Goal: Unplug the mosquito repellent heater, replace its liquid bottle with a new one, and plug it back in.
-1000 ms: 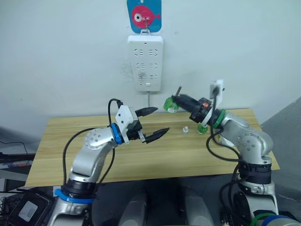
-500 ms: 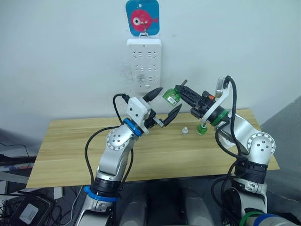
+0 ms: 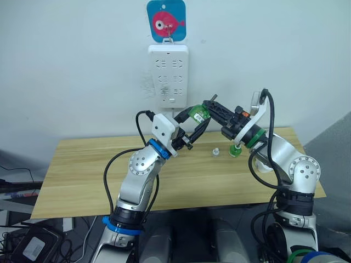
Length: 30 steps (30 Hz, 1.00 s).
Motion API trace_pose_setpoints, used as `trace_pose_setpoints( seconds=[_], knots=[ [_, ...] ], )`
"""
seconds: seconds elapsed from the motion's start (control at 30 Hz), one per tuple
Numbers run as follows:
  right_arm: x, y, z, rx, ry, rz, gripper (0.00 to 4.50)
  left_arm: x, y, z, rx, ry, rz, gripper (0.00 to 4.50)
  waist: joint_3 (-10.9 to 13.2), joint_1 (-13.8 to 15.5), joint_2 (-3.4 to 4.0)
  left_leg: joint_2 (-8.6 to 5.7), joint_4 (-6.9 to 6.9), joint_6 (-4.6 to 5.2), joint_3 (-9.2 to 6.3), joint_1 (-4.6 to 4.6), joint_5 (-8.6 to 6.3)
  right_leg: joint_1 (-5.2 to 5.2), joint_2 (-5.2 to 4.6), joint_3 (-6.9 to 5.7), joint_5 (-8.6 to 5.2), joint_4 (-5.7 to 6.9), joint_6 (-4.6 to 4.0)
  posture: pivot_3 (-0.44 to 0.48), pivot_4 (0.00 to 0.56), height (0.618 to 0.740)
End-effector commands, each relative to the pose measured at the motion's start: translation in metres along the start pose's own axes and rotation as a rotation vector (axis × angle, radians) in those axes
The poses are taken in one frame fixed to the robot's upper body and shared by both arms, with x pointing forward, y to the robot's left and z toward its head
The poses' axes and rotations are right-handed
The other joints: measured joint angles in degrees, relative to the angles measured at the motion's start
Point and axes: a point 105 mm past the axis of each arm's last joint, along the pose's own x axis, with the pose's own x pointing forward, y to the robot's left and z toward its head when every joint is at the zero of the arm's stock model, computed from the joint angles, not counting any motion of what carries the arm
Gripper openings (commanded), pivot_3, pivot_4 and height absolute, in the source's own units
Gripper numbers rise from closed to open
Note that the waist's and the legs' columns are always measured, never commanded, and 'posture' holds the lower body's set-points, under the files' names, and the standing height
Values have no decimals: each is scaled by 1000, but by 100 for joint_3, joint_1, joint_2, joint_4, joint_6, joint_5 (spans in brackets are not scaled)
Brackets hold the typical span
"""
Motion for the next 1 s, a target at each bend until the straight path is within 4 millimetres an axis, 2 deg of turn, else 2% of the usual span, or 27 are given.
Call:
trace_pose_setpoints(
  seconds=[0.03, 0.1, 0.17, 0.23, 0.3, 0.37, 0.53, 0.6, 0.73, 1.0],
  knots=[
    [-4, 15, -7, -62, 58, 62, 2226, 4, -1, 10, -3, -23, -34, 2277, 0, -3, 0, 0, 0, 0, -1, 0, 0, 0, 0, -1, 0, 0, 0, -91, 237, 740],
    [-14, 10, -17, -166, 167, 39, 2970, 2, 0, 11, -37, 3, -69, 2277, 0, 7, 0, -1, 0, 2, -2, -1, 0, 1, 0, -3, 0, 0, 0, -89, 235, 740],
    [-35, 0, -28, -296, 316, 2, 3688, -4, 0, 12, -116, 52, -156, 2277, 0, 20, 0, -2, 1, 8, -3, -2, -2, 5, 0, -5, 0, -4, 0, -88, 238, 740],
    [-57, -16, -26, -405, 431, -85, 4450, -15, 3, 14, -220, 108, -233, 2277, 1, 4, 0, -2, 1, 20, 1, -4, -9, 5, 1, -6, -2, -9, 2, -89, 242, 740],
    [-75, -36, -14, -485, 487, -207, 4484, -27, 6, 17, -324, 157, -293, 2277, 1, -23, 0, 0, 1, 34, 4, -3, -17, 6, 2, -6, -2, -12, 3, -89, 240, 740],
    [-90, -63, 10, -557, 489, -387, 4484, -40, 13, 19, -390, 206, -327, 2277, 1, -62, -1, 1, 2, 37, 9, -2, -18, 6, 3, -4, -3, -11, 4, -94, 240, 740],
    [-113, -106, 43, -749, 559, -627, 4484, -59, 15, 15, -401, 295, -387, 2277, 1, -100, -1, 7, 3, 37, 19, 5, -18, 9, 5, -3, -4, -10, 4, -94, 234, 740],
    [-117, -123, 59, -846, 584, -698, 4484, -58, 16, 14, -383, 293, -376, 2277, 1, -107, -1, 7, 3, 28, 26, 4, -13, 8, 3, 1, -4, -14, 4, -83, 230, 740],
    [-123, -144, 67, -924, 667, -745, 4484, -53, 18, 12, -367, 273, -333, 2277, 1, -79, -1, 9, 3, 20, 26, -1, -9, 9, -1, -2, -3, -32, 4, -72, 230, 740],
    [-138, -170, 63, -833, 744, -814, 4484, -61, 17, 11, -349, 285, -300, 2277, 1, 32, -1, 17, -3, 18, 25, -8, -9, 10, -10, -1, -1, -62, 2, -39, 234, 740]
  ],
)
